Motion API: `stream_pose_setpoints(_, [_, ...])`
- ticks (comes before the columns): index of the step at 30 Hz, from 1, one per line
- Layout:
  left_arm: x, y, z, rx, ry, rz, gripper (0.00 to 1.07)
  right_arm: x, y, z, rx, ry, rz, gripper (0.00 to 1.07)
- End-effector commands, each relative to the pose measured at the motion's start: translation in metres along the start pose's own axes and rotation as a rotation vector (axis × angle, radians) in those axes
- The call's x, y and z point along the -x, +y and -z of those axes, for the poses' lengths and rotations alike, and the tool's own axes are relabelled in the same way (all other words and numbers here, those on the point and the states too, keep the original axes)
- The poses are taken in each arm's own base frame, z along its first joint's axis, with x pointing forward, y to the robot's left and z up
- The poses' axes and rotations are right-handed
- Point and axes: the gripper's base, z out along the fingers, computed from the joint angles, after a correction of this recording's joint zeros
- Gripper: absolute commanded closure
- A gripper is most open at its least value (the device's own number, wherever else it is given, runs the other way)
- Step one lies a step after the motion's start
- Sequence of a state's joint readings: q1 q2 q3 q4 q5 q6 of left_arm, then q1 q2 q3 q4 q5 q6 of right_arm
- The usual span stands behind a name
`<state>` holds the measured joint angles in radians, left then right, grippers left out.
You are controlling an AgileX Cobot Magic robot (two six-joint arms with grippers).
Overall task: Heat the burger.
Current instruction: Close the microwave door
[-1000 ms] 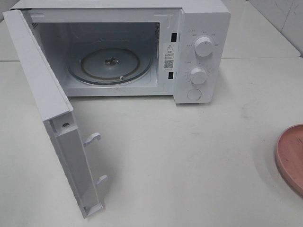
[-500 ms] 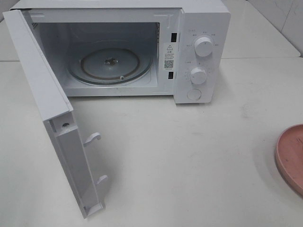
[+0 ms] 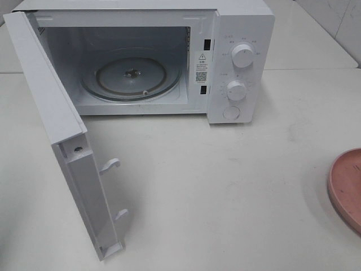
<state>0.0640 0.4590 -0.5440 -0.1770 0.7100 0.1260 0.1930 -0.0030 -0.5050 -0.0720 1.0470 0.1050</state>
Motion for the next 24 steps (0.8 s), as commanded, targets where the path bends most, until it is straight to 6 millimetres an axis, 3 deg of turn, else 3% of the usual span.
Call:
stream_pose_setpoints(1, [0.011, 0.004, -0.028, 0.014, -0.023, -0.018, 1.07, -0.001, -0.001, 0.004, -0.006, -0.039, -0.012, 0.31])
stream_pose_setpoints(3, [0.010, 0.005, -0.034, 0.021, -0.028, -0.032, 1.06, -0.001, -0.001, 0.004, -0.006, -0.039, -0.012, 0.31])
stream_pose_setpoints(4, [0.006, 0.009, -0.050, 0.041, -0.048, -0.057, 1.07, -0.001, -0.001, 0.004, -0.006, -0.039, -0.012, 0.31])
stream_pose_setpoints(5, [0.006, 0.009, -0.050, 0.041, -0.048, -0.057, 1.07, -0.001, -0.001, 0.004, -0.006, -0.039, -0.012, 0.31])
stream_pose_setpoints(6, [-0.002, 0.012, -0.065, 0.059, -0.062, -0.064, 1.07, -0.001, -0.001, 0.004, -0.006, -0.039, -0.012, 0.31])
stream_pose_setpoints(9, [-0.010, 0.018, -0.081, 0.099, -0.132, -0.074, 1.07, -0.001, -0.001, 0.004, -0.006, -0.039, -0.012, 0.31])
stream_pose_setpoints(17, [-0.021, 0.026, -0.107, 0.171, -0.307, -0.138, 1.07, -0.001, -0.001, 0.004, -0.006, -0.039, -0.013, 0.31])
stream_pose_setpoints(24, [-0.024, 0.021, -0.127, 0.083, -0.329, -0.132, 1.07, -0.001, -0.001, 0.004, -0.006, -0.039, -0.013, 0.31])
